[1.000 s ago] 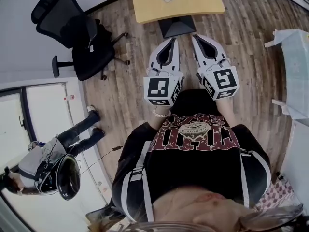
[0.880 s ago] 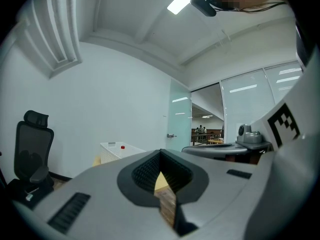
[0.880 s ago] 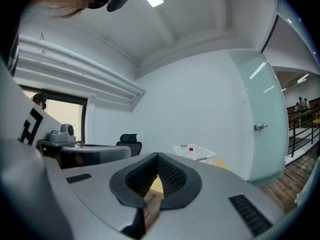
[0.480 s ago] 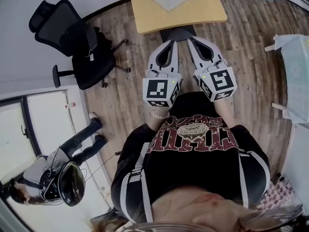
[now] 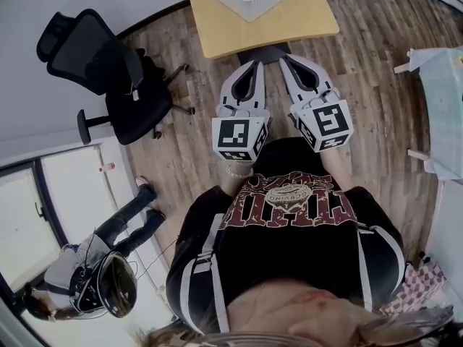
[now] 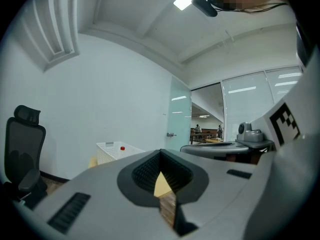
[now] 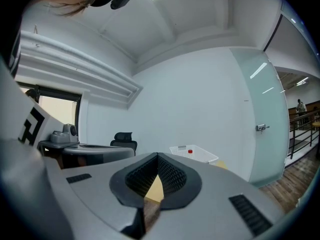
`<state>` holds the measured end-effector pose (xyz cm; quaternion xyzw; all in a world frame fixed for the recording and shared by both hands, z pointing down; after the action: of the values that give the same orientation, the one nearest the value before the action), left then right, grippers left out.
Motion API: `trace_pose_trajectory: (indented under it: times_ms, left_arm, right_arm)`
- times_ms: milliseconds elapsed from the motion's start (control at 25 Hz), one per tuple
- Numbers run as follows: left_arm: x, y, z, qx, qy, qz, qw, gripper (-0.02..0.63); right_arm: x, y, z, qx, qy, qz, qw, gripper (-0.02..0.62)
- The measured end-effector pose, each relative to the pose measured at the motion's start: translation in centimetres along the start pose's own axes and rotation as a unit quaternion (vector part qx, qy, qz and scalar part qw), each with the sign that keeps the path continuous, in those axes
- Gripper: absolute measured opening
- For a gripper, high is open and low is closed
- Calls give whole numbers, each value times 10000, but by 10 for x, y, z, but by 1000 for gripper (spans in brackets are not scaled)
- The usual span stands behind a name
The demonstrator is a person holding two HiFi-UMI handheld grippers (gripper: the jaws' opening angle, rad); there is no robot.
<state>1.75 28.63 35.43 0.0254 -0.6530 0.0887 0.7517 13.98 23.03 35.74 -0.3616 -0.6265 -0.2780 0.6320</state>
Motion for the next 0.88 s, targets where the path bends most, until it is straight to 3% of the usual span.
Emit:
trace_pose_trajectory:
  times_ms: [880]
  left_arm:
    - [-15, -46, 72, 545, -146, 87, 9984, 46]
  right_arm:
    - [-9, -85, 6, 311, -21, -32, 9995, 17]
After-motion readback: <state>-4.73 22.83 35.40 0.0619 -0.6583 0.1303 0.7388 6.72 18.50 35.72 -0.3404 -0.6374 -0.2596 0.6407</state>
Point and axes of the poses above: the fingertips, and each gripper's own axes: y backward along the fingers, z to its left, x out of its underside, the point moved 8 cm from there along y, backward along the fingers, and after that the axes turned 1 degree about -z, right-handed, at the moved point
